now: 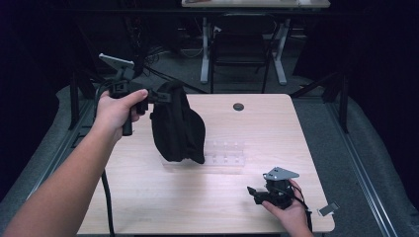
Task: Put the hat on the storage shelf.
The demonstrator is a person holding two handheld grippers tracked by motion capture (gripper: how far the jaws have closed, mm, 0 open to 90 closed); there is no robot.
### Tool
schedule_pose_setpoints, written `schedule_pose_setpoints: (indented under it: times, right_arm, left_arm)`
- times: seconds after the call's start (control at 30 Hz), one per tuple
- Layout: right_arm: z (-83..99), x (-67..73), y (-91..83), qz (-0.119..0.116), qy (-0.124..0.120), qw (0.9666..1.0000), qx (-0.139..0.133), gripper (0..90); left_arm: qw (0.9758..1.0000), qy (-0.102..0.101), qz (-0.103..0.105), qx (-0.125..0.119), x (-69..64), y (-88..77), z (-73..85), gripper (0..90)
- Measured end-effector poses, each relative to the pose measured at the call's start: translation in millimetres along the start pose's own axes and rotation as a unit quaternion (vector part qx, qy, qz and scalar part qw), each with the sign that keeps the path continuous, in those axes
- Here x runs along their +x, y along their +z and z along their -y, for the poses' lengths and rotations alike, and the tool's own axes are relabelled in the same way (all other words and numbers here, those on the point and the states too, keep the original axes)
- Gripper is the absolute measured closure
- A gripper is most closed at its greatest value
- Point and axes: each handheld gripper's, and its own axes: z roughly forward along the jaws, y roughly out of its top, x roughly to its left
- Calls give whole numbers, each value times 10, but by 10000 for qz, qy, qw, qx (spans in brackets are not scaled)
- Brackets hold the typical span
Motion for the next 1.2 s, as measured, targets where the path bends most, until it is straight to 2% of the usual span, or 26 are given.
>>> schedule_pose_setpoints:
  times: [0.5, 0.9, 1.1, 1.2]
  right_arm:
    - [-9, -9, -16, 45, -21, 10000, 45, 235]
    - [-25, 4, -15, 31, 14, 10000, -53, 237]
    - [-61, 54, -7, -45, -22, 10000, -28, 210]
    - [-112, 95, 8, -159, 12, 9998, -102, 190]
  left_arm:
    - [9998, 103, -160, 16, -84, 109, -18, 869]
    - [9998, 138, -107, 30, -163, 226, -17, 869]
    - [9998, 177, -60, 39, -206, 301, -4, 869]
    - [9997, 219, -34, 51, -221, 331, -2, 869]
